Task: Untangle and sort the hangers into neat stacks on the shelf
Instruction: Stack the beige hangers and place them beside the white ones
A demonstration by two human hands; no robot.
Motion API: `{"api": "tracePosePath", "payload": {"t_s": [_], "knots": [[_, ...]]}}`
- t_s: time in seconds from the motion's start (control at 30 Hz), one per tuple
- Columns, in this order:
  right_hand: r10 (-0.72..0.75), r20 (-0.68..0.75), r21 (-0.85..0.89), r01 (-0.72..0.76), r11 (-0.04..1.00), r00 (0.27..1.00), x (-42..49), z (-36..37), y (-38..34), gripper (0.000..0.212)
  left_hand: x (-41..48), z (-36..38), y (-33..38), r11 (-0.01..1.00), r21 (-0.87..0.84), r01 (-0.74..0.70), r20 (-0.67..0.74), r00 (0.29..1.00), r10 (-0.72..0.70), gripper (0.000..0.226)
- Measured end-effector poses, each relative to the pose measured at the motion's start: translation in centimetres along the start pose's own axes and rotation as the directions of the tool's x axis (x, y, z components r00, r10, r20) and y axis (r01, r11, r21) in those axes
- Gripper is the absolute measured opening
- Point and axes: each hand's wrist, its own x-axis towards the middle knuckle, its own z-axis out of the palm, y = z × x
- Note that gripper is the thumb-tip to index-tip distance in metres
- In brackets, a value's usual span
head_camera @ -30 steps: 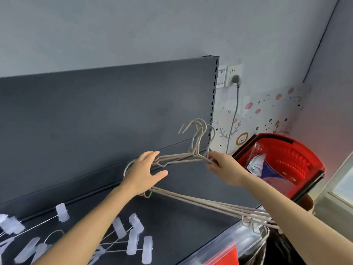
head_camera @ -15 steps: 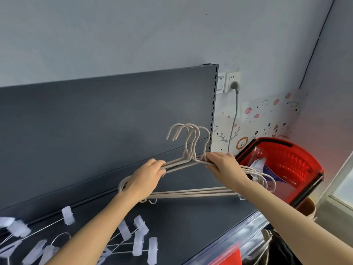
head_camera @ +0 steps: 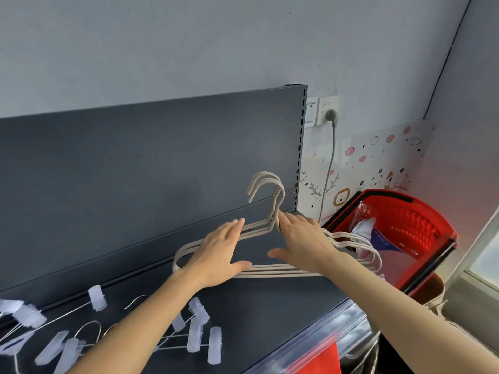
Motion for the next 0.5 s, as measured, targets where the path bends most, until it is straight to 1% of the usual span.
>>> {"api": "tracePosePath", "payload": {"t_s": [0.13, 0.23, 0.3, 0.37, 0.43, 0.5], "knots": [[0.011, 0.03, 0.049, -0.012, 0.999, 1.0, 0.1, -0.3, 0.1, 0.089, -0.1, -0.2, -0.3, 1.0, -0.005, -0.009, 0.025, 1.0, 0.009, 0.092], [0.036, 0.076, 0.028, -0.038, 0.999, 0.997, -0.3, -0.5, 0.7, 0.092, -0.1, -0.2, -0.4, 0.999, 0.035, -0.024, 0.043, 0.999, 0.023, 0.092], [0.02, 0.093, -0.02, -0.018, 1.0, 0.995, -0.5, -0.3, 0.6, 0.085, -0.1, -0.2, 0.0, 1.0, 0.024, -0.004, 0.067, 0.998, 0.003, 0.09], [0.015, 0.079, -0.047, -0.012, 0.999, 0.997, -0.5, -0.1, 0.5, 0.077, 0.0, -0.1, 0.3, 0.999, -0.035, 0.026, 0.072, 0.997, -0.023, 0.082], [0.014, 0.081, -0.034, -0.012, 0.999, 0.997, -0.6, -0.4, 0.5, 0.066, 0.0, -0.2, 0.2, 0.994, -0.106, 0.035, 0.049, 0.998, -0.03, 0.07], [-0.02, 0.09, 0.038, 0.016, 0.999, 0.996, -0.7, -0.8, 0.8, 0.047, 0.0, -0.4, -0.2, 0.984, -0.176, 0.039, 0.018, 0.999, -0.036, 0.059]]}}
